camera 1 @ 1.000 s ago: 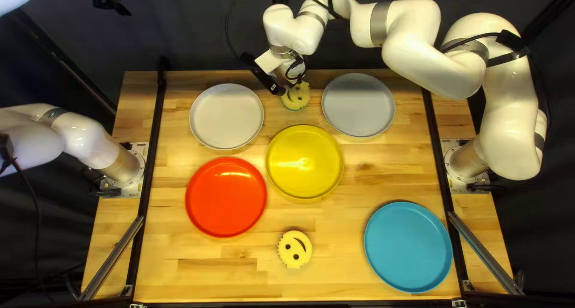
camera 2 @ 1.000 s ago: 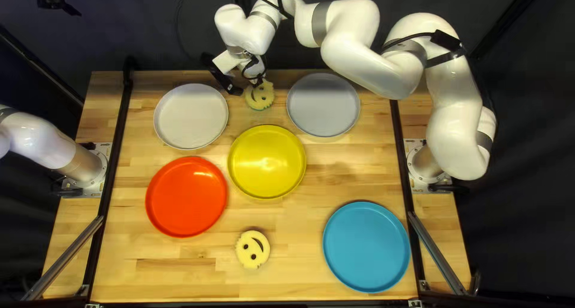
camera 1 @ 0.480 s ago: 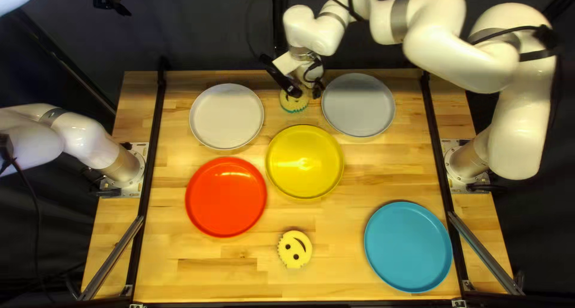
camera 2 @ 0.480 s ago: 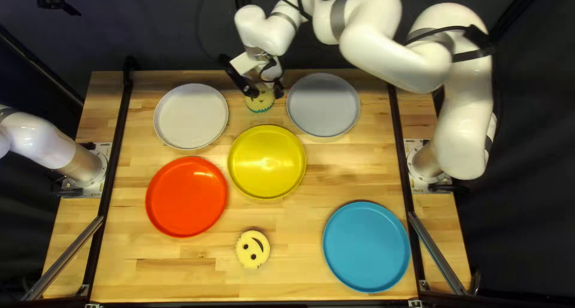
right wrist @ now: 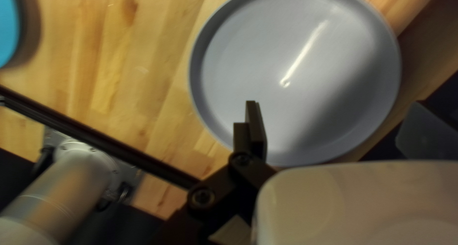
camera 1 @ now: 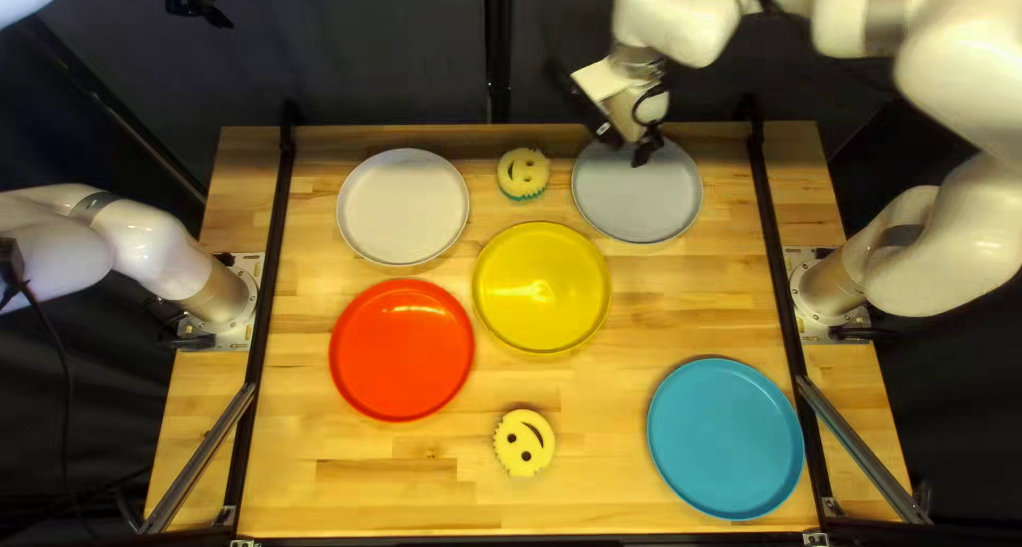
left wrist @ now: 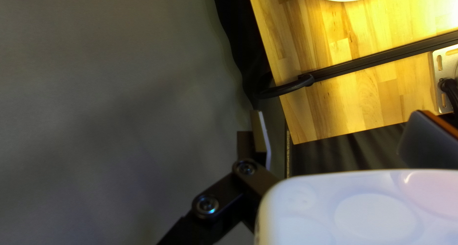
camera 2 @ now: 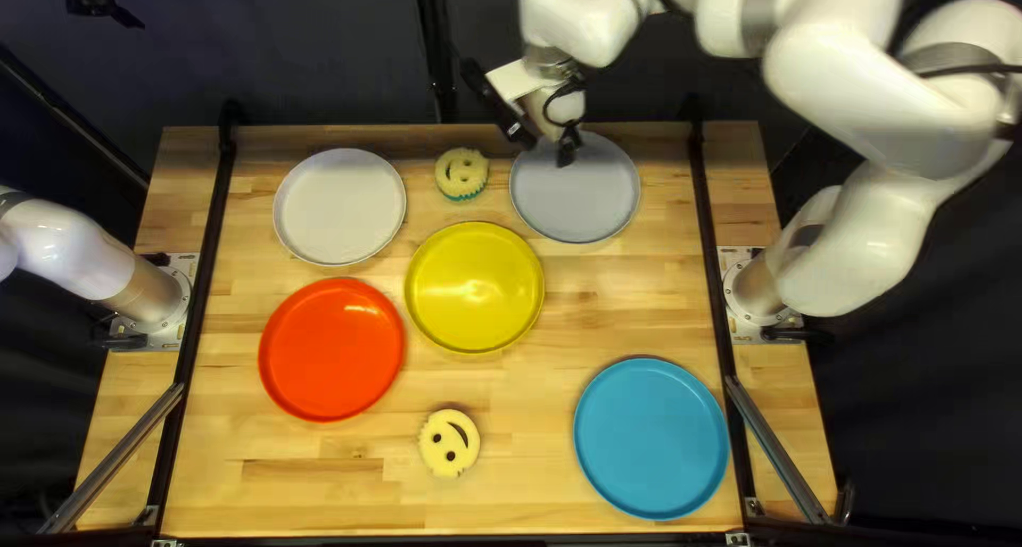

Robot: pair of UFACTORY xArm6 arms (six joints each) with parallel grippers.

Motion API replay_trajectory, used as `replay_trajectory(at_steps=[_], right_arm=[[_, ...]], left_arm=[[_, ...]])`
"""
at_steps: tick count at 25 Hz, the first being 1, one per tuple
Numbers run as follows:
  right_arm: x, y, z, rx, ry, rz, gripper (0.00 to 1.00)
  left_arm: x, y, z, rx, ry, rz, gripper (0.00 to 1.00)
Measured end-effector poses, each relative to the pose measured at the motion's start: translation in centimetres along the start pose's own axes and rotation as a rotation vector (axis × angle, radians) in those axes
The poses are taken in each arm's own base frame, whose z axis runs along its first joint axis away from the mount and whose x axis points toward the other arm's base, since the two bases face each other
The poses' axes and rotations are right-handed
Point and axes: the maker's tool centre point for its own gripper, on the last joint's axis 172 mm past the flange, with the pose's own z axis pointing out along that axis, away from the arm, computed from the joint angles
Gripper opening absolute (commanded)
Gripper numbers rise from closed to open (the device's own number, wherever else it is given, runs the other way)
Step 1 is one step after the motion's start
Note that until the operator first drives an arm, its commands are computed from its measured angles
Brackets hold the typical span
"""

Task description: Pick up sponge and scrub the plate

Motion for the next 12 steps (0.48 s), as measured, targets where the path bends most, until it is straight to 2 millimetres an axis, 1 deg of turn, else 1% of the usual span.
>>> replay_trajectory(at_steps=[3,6,9,11,12], right_arm=[[-4.1,-1.4,-2.1,-0.005,-0.009,0.059,1.00],[-7.2,-3.3,-4.0,-0.024,-0.014,0.104,1.00],[-9.5,-5.5,-5.0,-0.045,-0.019,0.131,1.00],[-10.4,-6.6,-5.2,-0.053,-0.028,0.140,1.00],[-10.6,-6.8,-5.2,-0.054,-0.031,0.142,1.00]], left_arm=[[0.0,0.0,0.0,0.000,0.000,0.000,1.00],[0.0,0.0,0.0,0.000,0.000,0.000,1.00],[0.0,0.0,0.0,0.000,0.000,0.000,1.00],[0.0,0.0,0.0,0.000,0.000,0.000,1.00],[0.0,0.0,0.0,0.000,0.000,0.000,1.00]])
